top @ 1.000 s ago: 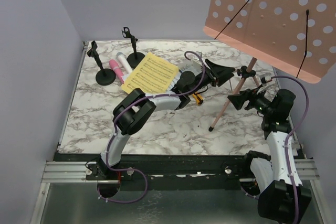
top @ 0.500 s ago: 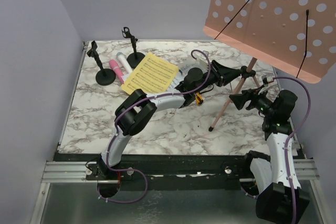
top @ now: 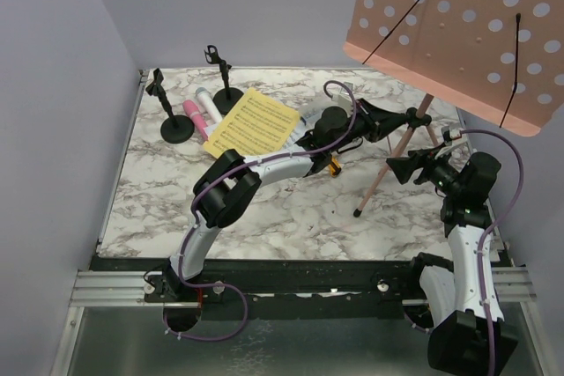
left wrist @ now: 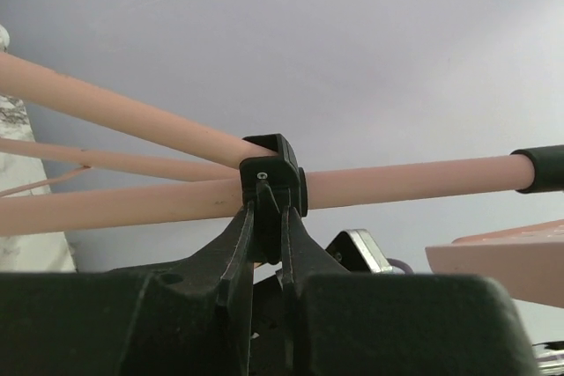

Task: Pack up the instrument practice props
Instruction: Unscrew the knob on the music stand.

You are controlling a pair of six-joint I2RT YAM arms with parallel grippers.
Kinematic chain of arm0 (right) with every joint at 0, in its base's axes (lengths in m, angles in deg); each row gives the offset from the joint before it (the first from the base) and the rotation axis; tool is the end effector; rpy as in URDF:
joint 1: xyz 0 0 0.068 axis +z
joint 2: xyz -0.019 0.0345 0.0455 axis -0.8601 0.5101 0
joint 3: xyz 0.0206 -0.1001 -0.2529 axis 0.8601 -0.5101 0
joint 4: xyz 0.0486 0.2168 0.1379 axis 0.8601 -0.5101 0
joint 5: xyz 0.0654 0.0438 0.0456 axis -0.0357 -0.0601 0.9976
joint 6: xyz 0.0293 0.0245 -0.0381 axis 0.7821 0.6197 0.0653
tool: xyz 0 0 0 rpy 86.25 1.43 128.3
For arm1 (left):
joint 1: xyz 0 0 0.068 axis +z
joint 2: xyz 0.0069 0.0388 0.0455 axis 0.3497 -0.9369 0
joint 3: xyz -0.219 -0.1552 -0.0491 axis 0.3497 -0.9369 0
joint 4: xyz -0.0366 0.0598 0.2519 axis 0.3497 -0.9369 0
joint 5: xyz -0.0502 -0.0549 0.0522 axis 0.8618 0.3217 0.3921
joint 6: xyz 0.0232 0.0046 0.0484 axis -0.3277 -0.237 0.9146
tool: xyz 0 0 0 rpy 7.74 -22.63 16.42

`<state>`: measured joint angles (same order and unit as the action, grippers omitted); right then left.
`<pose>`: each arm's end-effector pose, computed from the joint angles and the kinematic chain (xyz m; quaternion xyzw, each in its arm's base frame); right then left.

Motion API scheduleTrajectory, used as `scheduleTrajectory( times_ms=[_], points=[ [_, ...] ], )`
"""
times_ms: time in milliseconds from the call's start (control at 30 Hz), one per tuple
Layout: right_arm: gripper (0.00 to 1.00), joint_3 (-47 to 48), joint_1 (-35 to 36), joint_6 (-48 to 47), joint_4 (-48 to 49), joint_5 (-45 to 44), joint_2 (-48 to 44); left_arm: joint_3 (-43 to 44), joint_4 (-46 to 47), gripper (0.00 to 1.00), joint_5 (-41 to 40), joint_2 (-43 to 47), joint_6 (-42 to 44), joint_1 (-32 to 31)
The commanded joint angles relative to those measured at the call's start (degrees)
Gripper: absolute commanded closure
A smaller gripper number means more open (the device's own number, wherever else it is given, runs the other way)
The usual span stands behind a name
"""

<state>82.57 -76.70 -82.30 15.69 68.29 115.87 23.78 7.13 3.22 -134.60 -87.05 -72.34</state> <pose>0.1730 -0.0266 0.2680 -0.1054 0.7540 0.2522 0.5973 0.3135 -0.4087 0.2735 -0.1560 0.6286 -0.7371 0.1930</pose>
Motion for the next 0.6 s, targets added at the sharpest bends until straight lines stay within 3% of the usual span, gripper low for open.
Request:
scheduleTrajectory(
  times_ms=[0, 233, 400, 467, 567],
  points=[
    [0.20, 0.1, -0.4, -0.9, 0.3, -1.5, -0.9, 1.1, -3.7, 0.87, -2.1, -0.5, -9.2, -0.4],
    [0.20, 0.2, -0.7, -0.9, 0.1, -2.1, -1.3, 2.1, -0.9, 0.85, -1.3, -0.5, -22.0, -0.4],
    [0.19, 0.3, -1.0, -1.0, 0.0, -2.3, -1.4, 2.2, 0.0, 0.85, -3.5, 0.2, -22.7, -0.4],
    [0.19, 0.3, -1.1, -0.9, 0.0, -2.3, -1.5, 2.6, 0.0, 0.80, -2.7, -0.3, -22.7, -0.4],
    [0.19, 0.3, -1.3, -1.1, 0.0, -2.4, -1.6, 2.2, 0.2, 0.64, -1.2, -0.7, -22.7, -0.4]
  ],
)
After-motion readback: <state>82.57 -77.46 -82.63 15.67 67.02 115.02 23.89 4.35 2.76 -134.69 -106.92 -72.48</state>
